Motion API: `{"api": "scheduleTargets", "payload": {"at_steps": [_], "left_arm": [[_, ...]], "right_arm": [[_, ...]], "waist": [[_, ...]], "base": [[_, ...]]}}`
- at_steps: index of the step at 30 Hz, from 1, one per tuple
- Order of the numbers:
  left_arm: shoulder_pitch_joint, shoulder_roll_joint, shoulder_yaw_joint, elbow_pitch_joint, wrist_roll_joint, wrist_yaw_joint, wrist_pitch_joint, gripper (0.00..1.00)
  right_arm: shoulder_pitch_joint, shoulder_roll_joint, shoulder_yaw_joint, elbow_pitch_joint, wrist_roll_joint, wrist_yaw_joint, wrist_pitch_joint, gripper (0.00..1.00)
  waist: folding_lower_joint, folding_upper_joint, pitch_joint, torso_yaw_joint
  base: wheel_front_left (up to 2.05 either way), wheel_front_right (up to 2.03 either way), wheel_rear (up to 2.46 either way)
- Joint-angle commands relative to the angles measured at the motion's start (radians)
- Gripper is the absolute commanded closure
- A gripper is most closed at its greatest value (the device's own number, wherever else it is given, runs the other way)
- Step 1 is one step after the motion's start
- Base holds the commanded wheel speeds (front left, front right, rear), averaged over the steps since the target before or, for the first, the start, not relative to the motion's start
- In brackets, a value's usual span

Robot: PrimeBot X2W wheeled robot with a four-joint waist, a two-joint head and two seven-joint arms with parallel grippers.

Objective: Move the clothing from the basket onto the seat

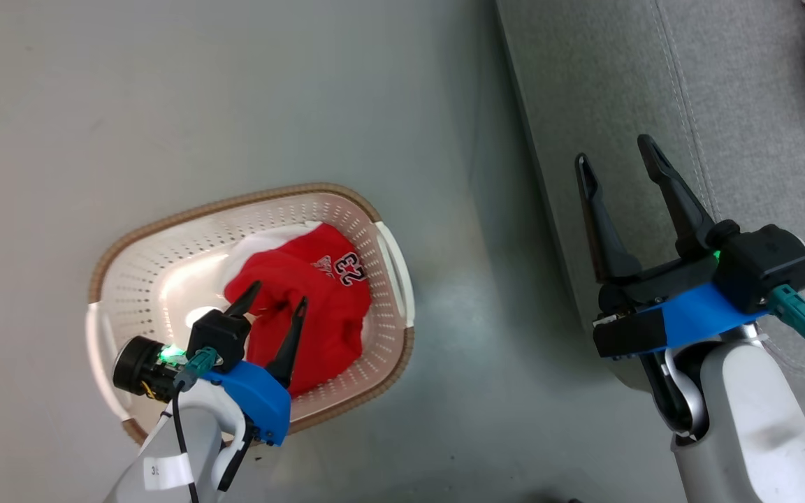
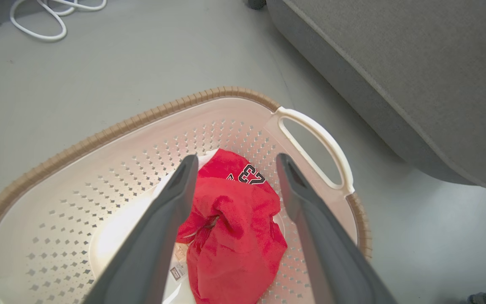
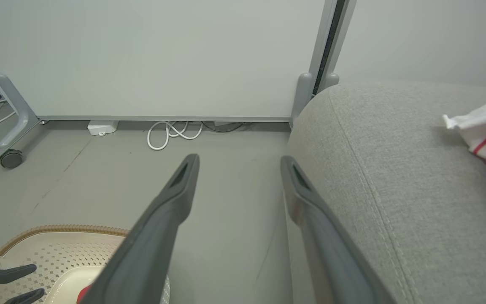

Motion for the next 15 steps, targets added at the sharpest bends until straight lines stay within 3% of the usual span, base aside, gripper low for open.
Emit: {"api": "scheduleTargets", "payload": {"at_steps": [1, 8, 15], "left_arm": [[-0.031, 0.015, -0.021, 0.019, -0.016, -0.002, -0.003, 0.0], [-0.096, 0.063, -0.159, 0.122, -0.109, -0.002, 0.014, 0.0], [-0.159, 0.107, -0.232, 0.185, -0.164, -0.002, 0.048, 0.0]], "right_arm": [[-0.022, 0.002, 0.004, 0.004, 0.014, 0.0, -0.012, 0.0], [-0.059, 0.002, 0.04, 0.042, 0.064, 0.0, -0.059, 0.0], [-0.098, 0.003, 0.064, 0.068, 0.103, 0.0, -0.096, 0.0]], "waist": [[-0.0004, 0.0, 0.049, -0.045], [-0.0004, 0.0, 0.123, -0.098], [-0.0004, 0.0, 0.192, -0.136]], "base": [[0.0, 0.0, 0.0], [0.0, 0.0, 0.0], [0.0, 0.0, 0.0]]}}
